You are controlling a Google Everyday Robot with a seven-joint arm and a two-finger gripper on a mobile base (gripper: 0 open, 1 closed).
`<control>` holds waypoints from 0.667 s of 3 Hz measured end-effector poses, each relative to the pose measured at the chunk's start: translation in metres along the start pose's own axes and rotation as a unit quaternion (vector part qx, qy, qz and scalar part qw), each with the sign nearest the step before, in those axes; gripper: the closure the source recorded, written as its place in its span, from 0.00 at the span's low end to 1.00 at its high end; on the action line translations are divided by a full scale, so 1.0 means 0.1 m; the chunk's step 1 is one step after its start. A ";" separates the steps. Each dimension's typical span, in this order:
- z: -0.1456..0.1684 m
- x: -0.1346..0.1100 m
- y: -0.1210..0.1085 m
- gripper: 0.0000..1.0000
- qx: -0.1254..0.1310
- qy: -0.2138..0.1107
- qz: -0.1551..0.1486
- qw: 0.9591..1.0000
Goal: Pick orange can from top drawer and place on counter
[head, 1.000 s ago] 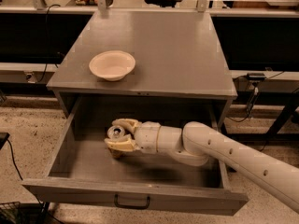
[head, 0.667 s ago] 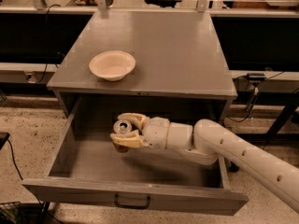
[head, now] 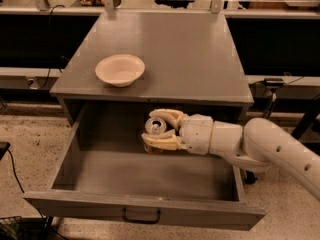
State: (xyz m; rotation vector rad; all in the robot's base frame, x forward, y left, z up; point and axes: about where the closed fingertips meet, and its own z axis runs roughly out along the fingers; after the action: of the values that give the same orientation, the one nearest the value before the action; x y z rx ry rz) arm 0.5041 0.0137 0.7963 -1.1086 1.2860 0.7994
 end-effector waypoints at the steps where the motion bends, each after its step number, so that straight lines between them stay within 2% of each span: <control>1: -0.30 -0.16 -0.19 1.00 -0.004 0.007 -0.008 1.000; 2: -0.59 -0.43 -0.49 1.00 -0.036 -0.009 -0.024 0.999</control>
Offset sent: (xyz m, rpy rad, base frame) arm 0.0298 -0.1020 0.0866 -0.0056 -0.0798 0.1204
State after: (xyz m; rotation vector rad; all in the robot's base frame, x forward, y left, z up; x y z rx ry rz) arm 0.5235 -0.0519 0.8517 -1.1825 1.2182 0.8229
